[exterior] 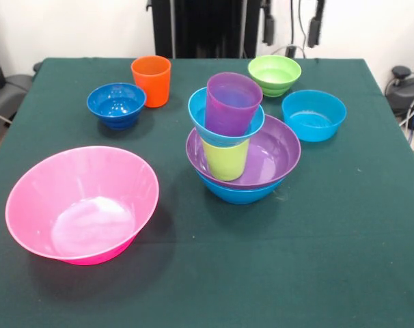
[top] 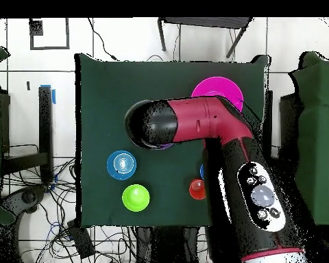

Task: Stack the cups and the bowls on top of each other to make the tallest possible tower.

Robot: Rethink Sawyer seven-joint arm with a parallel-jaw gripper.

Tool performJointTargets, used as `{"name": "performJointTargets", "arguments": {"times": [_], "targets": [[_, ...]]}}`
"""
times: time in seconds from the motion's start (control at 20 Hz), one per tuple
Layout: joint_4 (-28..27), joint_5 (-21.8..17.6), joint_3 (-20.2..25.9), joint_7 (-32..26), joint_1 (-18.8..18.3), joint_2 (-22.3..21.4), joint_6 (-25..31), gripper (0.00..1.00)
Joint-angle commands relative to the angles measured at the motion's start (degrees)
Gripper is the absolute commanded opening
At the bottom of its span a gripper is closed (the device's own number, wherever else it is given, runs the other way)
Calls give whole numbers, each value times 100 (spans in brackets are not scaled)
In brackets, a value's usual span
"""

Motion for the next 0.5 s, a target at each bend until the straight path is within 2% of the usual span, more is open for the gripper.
{"name": "performJointTargets", "arguments": {"times": [0.05,0.5], "targets": [[706,-171,-468,895,480,299,-414,100],[1036,-380,-1175,1241,926,528,-1279,100]]}}
